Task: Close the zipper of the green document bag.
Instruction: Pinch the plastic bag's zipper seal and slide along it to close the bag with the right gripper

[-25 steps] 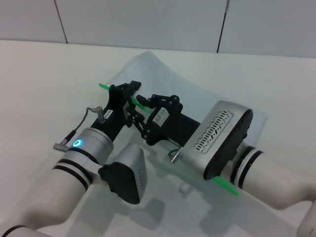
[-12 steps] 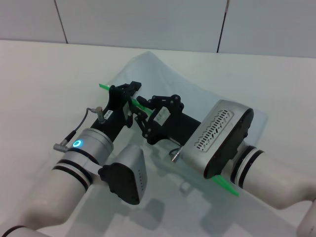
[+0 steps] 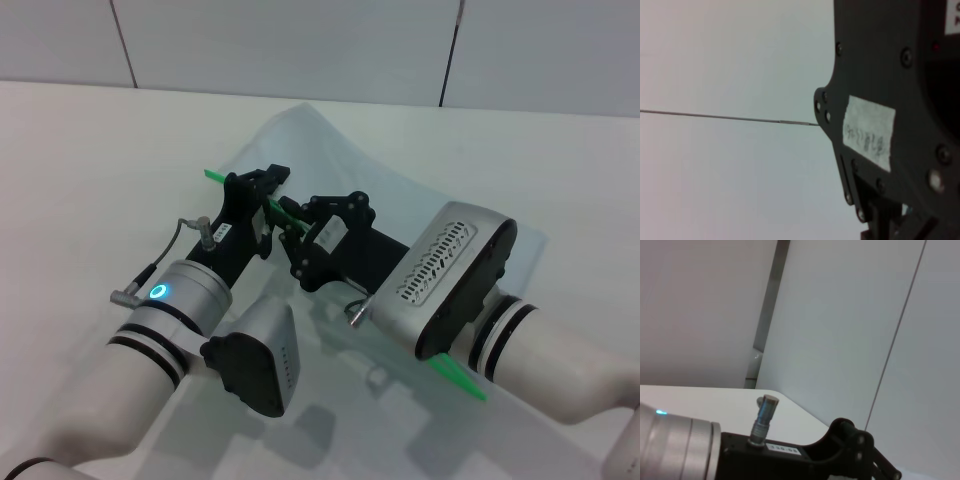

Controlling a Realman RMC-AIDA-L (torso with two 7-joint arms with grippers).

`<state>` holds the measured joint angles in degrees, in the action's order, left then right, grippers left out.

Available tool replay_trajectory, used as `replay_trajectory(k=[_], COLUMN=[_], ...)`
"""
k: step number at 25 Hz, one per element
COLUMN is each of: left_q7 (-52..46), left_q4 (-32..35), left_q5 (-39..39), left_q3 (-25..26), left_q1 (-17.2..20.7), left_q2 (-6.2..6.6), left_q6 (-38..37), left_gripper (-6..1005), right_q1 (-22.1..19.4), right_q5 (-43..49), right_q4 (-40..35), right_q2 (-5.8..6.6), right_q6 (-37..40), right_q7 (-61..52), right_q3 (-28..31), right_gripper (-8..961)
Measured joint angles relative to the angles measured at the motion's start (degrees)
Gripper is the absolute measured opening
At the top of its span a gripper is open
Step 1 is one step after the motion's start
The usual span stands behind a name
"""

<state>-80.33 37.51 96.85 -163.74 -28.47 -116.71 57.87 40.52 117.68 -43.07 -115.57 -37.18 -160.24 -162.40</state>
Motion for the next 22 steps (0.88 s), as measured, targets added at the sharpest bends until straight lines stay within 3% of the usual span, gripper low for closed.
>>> replay_trajectory(k=[3,22], left_q7=[0.0,-0.4], left_q4=[0.0,0.0], left_q5=[0.1,0.1], left_q3=[0.0,0.0], left_q1=[0.0,0.1], left_q2=[0.00,0.00], left_q6=[0.1,1.4], left_gripper=[55,55], right_q1=[-0.1,-0.2], right_q5=[0.1,0.2], right_q4=[0.0,0.3], right_q2=[0.00,0.00], right_q6=[0.0,0.0], right_q7=[0.0,-0.1], right_q3=[0.2,0.1], right_gripper=[95,87])
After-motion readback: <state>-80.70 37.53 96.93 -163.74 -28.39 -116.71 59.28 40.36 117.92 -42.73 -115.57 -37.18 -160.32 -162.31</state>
